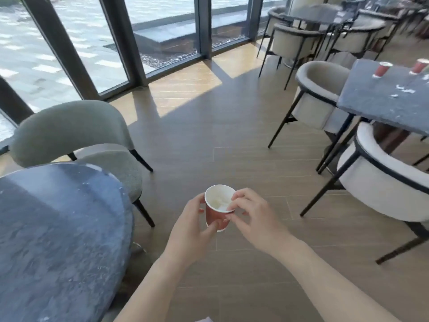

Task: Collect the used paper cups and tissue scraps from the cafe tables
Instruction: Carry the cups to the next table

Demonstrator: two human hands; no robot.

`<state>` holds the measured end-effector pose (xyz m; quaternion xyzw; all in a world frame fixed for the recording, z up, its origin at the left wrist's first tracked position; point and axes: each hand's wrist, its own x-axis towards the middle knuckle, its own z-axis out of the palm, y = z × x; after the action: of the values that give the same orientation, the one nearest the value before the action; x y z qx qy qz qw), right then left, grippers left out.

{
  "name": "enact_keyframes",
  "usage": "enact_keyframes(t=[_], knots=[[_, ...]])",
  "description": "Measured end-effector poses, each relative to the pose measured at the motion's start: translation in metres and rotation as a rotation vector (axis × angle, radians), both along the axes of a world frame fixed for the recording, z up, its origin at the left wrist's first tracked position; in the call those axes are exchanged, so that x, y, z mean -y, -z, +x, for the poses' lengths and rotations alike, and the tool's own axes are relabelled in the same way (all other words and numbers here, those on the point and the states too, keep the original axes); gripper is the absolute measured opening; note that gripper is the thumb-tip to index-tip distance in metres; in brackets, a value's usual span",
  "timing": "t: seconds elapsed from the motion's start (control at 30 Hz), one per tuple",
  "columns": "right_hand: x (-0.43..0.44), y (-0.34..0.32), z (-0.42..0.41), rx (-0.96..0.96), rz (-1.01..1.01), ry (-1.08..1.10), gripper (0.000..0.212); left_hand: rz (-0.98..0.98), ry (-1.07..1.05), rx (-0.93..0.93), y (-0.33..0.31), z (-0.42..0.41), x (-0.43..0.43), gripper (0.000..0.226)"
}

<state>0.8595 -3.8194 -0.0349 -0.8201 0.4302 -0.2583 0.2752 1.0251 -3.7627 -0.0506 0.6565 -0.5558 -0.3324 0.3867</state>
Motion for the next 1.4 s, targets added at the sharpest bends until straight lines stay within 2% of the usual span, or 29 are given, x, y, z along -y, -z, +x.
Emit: enact_keyframes(t=[0.33, 0.7, 1.07, 1.4], knots=[[-0.018, -0.002, -0.226, 0.058, -0.021, 0.347, 0.004, 0.003, 0.367, -0.018, -0.008, -0.214, 0.041, 0.049], [-0.051, -0.005, -0.427, 0.092, -0.046, 0.622, 0.005, -0.055, 0.662, 0.097, -0.01, -0.417, 0.059, 0.048], [-0.056, 0.008, -0.52, 0.181, -0.051, 0.815, 0.009, -0.08, 0.858, 0.137, -0.001, -0.523, 0.085, 0.047], [0.039, 0.017, -0.57, 0.13, -0.032, 0.887, 0.01, -0.061, 0.912, 0.125, 0.016, -0.578, 0.19, 0.048]])
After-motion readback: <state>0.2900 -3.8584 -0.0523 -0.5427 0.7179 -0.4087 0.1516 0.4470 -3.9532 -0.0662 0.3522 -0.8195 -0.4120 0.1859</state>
